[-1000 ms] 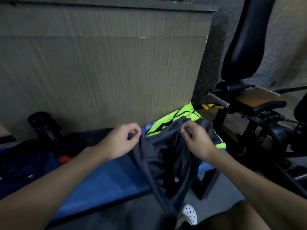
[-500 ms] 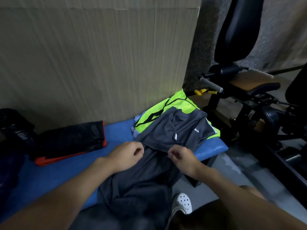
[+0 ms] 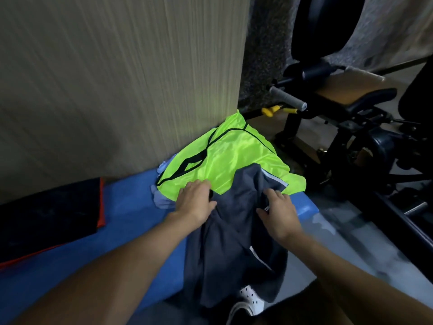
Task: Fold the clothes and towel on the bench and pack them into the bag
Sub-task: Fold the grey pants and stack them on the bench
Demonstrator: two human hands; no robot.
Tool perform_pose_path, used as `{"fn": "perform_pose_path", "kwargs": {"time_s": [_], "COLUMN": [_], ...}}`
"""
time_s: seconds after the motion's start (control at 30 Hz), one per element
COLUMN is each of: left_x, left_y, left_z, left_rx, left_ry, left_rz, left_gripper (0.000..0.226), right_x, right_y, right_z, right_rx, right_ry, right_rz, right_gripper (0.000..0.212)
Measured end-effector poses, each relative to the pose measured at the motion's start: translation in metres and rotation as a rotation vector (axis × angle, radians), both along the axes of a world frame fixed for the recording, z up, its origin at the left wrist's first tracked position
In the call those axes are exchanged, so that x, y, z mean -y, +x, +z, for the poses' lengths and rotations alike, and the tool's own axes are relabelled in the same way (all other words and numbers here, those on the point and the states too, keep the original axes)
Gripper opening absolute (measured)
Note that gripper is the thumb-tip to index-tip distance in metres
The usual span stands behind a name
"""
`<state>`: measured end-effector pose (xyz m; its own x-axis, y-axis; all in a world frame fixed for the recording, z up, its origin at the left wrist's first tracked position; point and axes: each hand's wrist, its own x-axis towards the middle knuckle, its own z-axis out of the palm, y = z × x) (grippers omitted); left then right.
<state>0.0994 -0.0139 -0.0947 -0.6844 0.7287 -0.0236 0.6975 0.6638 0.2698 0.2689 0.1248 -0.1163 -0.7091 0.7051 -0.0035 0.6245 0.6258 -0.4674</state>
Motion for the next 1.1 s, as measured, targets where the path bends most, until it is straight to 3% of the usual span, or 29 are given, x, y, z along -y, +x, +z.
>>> {"fn": "perform_pose_path", "kwargs": {"time_s": [0.03,0.1,0.4,0.5,0.67,0.77,0.83,0.93,1.0,1.1], "left_x": [0.001,0.006,0.049,0.07,0.123,0.151,0.166,0.185,0.194,0.199], "left_y": [0.0,0.0,0.013,0.025,0.058,0.078,0.083,0.087,0.094,0.105], "left_z": [-0.003,-0.004,0.067,0.102,0.17,0.207,0.218,0.221,0.222,0.222], "left_rx": [0.019,0.062,0.102,0.162,0.488,0.562,0.436,0.066,0.104,0.207], "left_ry": [0.064,0.163,0.574,0.616,0.56,0.546,0.537,0.406,0.449,0.589], "left_rz": [0.009,0.009,-0.055,-0.051,-0.228,-0.266,-0.31,-0.4,-0.4,-0.337], "left_gripper": [0.024,0.011,0.007,0.016,0.007,0.022,0.045,0.069,0.072,0.058], "right_x": [0.0,0.002,0.031,0.044,0.079,0.103,0.119,0.143,0.155,0.166], "right_y": [-0.002,-0.003,0.008,0.012,0.021,0.027,0.032,0.038,0.04,0.041], "right_z": [0.001,0.003,0.054,0.084,0.151,0.187,0.204,0.222,0.231,0.24], "right_rx": [-0.022,-0.077,-0.529,-0.589,-0.79,-0.827,-0.842,-0.852,-0.874,-0.903], "right_ry": [0.014,0.002,-0.218,-0.247,-0.3,-0.305,-0.358,-0.479,-0.527,-0.581], "right_rz": [-0.018,-0.061,-0.04,-0.025,0.208,0.365,0.415,0.481,0.521,0.536], "right_gripper": [0.015,0.013,0.017,0.011,0.037,0.048,0.049,0.037,0.033,0.033]}}
